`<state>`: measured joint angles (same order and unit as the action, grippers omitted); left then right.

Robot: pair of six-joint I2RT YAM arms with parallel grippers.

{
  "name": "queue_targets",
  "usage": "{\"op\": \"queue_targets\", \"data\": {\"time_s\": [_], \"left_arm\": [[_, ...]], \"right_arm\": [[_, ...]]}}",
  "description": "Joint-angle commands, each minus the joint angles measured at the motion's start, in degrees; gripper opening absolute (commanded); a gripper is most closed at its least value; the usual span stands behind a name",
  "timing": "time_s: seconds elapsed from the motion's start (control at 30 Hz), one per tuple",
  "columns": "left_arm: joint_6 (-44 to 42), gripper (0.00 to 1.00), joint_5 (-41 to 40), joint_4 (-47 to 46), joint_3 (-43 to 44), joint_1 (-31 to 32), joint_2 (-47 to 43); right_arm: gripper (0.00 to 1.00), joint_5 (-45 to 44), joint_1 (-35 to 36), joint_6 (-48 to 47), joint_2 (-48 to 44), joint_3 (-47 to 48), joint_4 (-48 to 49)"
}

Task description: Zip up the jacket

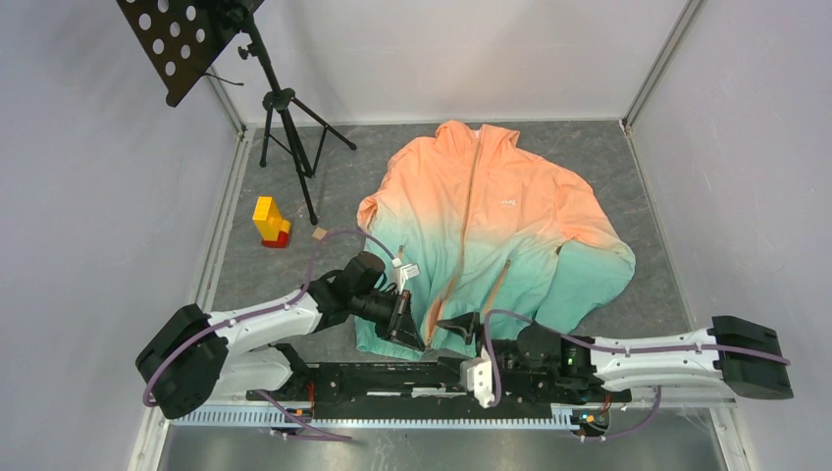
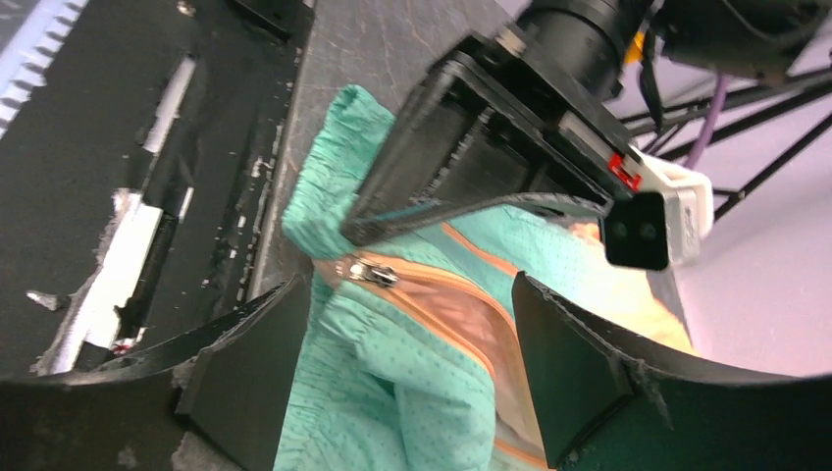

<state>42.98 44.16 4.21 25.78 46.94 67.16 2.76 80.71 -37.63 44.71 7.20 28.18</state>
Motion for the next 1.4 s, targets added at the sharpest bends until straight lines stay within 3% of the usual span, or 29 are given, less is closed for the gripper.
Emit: {"op": "queue_targets", "data": {"time_s": [0.0, 0.3, 0.63, 1.37], "left_arm": [[0.6, 0.02, 2.9, -0.8, 1.9, -0.4, 0.3], [0.9, 0.02, 2.8, -1.3, 1.4, -0.4, 0.0], [1.2, 0.02, 2.7, -1.2, 1.1, -0.4, -1.0], [1.3, 0.02, 3.2, -1.2, 1.1, -0.4, -1.6]], "right_arm": [[0.8, -7.9, 5.7, -9.9, 5.1, -2.9, 14.8], [0.71, -13.3, 9.5, -9.3, 15.1, -5.4, 28.7], [0.55, -13.3, 10.0, -8.2, 21.8, -4.9, 34.3], [0.58, -17.2, 10.4, -7.4, 31.7, -4.0, 44.3]]}}
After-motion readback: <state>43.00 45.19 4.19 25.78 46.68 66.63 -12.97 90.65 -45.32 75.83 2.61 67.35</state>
